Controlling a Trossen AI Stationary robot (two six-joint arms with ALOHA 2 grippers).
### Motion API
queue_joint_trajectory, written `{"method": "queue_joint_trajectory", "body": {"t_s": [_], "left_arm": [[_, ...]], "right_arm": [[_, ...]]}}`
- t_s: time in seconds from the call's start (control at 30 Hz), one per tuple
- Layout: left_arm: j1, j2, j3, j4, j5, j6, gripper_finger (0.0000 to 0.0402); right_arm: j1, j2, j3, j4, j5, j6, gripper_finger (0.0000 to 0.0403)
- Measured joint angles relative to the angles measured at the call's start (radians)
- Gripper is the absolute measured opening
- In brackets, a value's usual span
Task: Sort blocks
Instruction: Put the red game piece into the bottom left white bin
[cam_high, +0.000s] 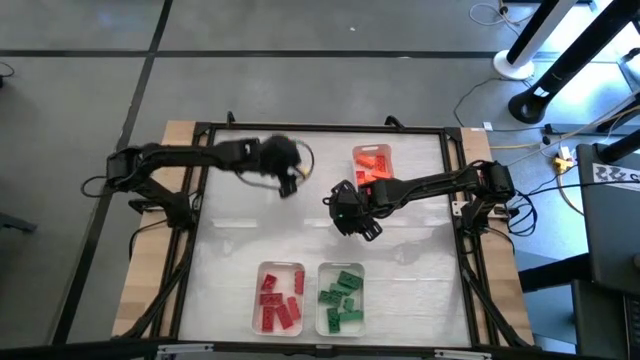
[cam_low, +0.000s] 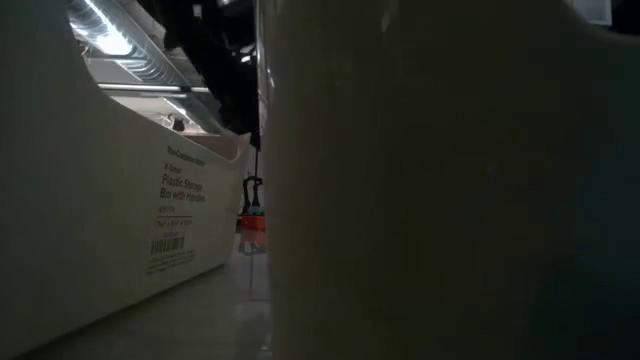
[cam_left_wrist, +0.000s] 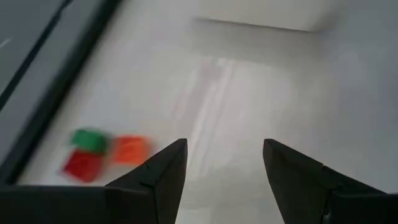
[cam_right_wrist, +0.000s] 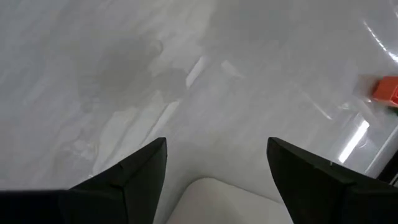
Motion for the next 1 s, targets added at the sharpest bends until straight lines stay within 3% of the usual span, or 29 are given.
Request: {"method": "queue_joint_trajectory", "body": {"t_s": [0.2, 0.4, 0.77, 1.0], "left_arm": [[0.205, 0.000, 0.000, 0.007, -0.002, -0.007, 0.0198], [0.332, 0.052, 0.000, 0.079, 0.005, 0.022, 0.0198], [0.388, 0.204, 0.000, 0.088, 0.032, 0.443, 0.0198], [0.388, 0.273, 0.000, 0.148, 0.033, 0.545, 0.0198]], "right_arm": [[0.000, 0.000, 0.000, 0.022, 0.000, 0.002, 0.0275], [0.000, 0.000, 0.000, 0.073, 0.000, 0.002, 0.0275], [-0.001, 0.000, 0.000, 0.072, -0.001, 0.002, 0.0276], [-0.001, 0.000, 0.000, 0.072, -0.001, 0.002, 0.0275]]}}
